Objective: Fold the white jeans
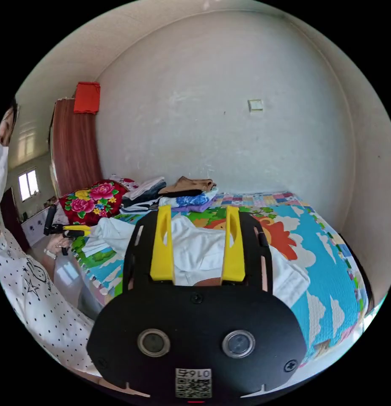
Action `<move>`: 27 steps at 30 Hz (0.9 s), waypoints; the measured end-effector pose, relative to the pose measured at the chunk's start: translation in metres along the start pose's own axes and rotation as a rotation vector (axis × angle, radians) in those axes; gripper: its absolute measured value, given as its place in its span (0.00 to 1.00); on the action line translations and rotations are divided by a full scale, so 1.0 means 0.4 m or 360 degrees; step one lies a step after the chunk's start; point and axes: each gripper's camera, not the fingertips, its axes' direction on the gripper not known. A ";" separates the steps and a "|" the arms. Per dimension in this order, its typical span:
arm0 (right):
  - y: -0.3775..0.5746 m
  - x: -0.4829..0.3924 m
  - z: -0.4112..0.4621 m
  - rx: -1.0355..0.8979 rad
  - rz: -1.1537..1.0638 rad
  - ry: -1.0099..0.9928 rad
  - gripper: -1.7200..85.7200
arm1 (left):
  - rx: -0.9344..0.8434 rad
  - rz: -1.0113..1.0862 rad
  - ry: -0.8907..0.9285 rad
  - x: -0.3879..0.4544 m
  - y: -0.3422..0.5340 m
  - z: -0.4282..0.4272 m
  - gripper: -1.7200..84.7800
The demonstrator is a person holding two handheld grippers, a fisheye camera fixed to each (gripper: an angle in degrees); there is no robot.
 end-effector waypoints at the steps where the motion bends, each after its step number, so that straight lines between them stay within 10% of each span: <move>1: 0.036 -0.020 -0.021 -0.0004 0.0009 0.0101 0.23 | 0.0027 0.0020 -0.0044 0.015 0.001 0.002 0.16; 8: 0.187 -0.105 0.092 -0.0760 -0.0177 0.0366 0.26 | -0.0414 0.0071 0.0028 0.053 -0.038 0.185 0.18; 23: 0.185 -0.374 0.124 -0.0744 -0.0513 0.0792 0.21 | -0.0533 -0.0012 0.0057 0.080 -0.014 0.442 0.18; 27: 0.180 -0.441 0.115 -0.0722 -0.0553 0.0955 0.17 | -0.0513 -0.0050 0.0081 0.049 -0.001 0.459 0.04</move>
